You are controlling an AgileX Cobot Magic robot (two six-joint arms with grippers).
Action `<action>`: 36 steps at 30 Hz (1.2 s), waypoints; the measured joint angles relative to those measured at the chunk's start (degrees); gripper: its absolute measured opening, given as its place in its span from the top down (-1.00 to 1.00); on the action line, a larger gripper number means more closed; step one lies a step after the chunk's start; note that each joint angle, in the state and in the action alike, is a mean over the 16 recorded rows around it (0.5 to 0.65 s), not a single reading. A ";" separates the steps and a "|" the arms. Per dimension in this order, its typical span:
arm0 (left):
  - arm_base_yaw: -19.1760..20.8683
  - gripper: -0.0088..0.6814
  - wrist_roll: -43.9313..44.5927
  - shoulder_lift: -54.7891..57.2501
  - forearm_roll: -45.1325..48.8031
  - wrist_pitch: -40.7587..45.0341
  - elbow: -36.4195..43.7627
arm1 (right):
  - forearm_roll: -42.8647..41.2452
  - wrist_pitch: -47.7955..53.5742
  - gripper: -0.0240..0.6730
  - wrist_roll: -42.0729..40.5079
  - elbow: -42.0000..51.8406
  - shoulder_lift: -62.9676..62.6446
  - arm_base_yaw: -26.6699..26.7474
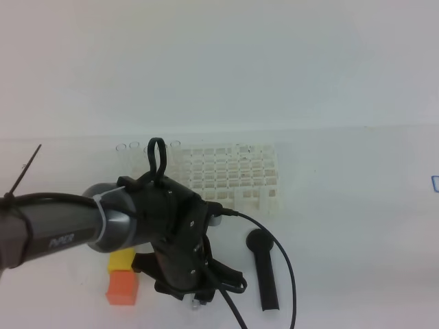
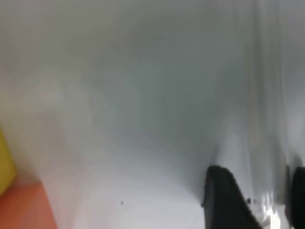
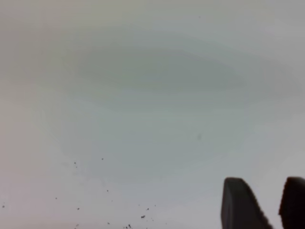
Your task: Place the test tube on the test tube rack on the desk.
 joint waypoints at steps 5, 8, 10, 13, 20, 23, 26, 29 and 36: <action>0.00 0.28 -1.05 0.61 0.01 0.37 -0.05 | -0.03 -0.03 0.33 0.00 0.00 0.00 0.00; 0.00 0.42 -2.04 0.82 0.00 0.42 -0.10 | -0.05 -0.06 0.33 0.00 0.00 0.00 0.00; 0.00 0.52 -2.79 0.79 0.02 0.35 -0.13 | -0.05 -0.08 0.33 0.00 0.00 0.00 0.00; 0.00 0.67 -4.12 0.38 0.02 0.35 -0.19 | -0.06 -0.12 0.33 0.00 0.00 0.00 0.00; 0.00 0.94 -6.75 -3.33 -0.11 2.43 -1.41 | -0.07 -0.58 0.33 0.00 0.00 0.00 0.00; 0.00 0.98 -7.32 -6.66 -0.08 3.58 -2.37 | 0.22 -1.29 0.33 -0.03 0.00 0.00 0.00; -0.07 0.98 -7.86 -11.35 0.32 3.67 -3.16 | 1.27 -2.50 0.34 -0.43 0.00 0.00 0.00; -0.49 0.98 -8.55 -17.27 1.96 1.77 -3.23 | 3.68 -4.21 0.34 -2.01 0.00 0.00 0.00; -3.23 0.98 -10.18 -33.25 10.90 -14.85 3.33 | 18.68 -9.48 0.34 -14.44 0.00 0.21 0.00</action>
